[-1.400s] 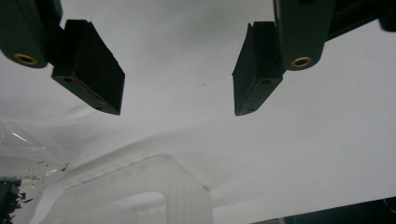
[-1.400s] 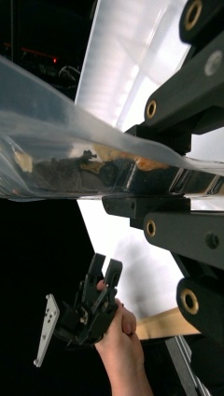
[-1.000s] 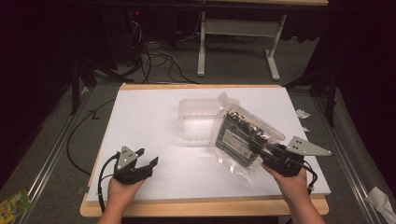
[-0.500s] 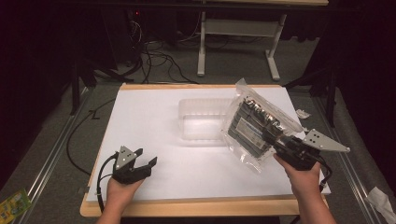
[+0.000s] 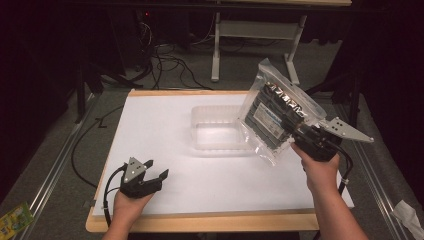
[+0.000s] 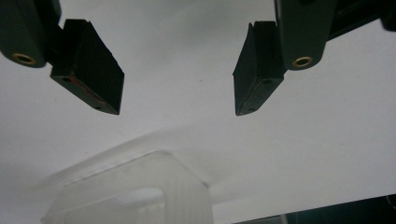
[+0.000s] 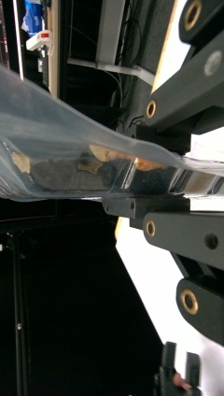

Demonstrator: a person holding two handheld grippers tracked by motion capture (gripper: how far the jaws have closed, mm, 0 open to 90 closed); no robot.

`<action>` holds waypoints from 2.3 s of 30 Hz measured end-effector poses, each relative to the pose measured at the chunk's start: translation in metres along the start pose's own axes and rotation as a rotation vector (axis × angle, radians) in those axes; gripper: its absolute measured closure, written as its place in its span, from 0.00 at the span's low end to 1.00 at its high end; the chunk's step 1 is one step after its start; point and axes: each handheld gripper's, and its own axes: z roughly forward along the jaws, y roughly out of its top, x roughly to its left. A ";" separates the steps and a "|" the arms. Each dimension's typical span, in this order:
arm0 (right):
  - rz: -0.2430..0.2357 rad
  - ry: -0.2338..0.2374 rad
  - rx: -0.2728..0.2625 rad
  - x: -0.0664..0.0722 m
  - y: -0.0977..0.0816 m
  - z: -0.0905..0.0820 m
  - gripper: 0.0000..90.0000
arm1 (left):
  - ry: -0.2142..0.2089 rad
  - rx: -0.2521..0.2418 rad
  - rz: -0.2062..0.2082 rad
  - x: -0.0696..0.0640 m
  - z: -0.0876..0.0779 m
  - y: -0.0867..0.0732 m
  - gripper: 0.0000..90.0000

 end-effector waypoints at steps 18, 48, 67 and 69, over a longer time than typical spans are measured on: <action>-0.049 0.055 0.086 0.023 0.013 0.109 0.84 | -0.021 -0.019 -0.025 0.003 -0.003 0.001 0.38; -0.080 0.090 0.185 0.022 0.000 0.178 0.84 | -0.028 -0.025 -0.030 0.004 -0.003 0.001 0.38; -0.106 0.081 0.232 0.022 -0.020 0.193 0.84 | -0.031 -0.024 -0.035 0.004 -0.003 0.000 0.38; -0.107 0.080 0.240 0.021 -0.022 0.193 0.84 | -0.034 -0.021 -0.034 0.003 -0.003 0.000 0.38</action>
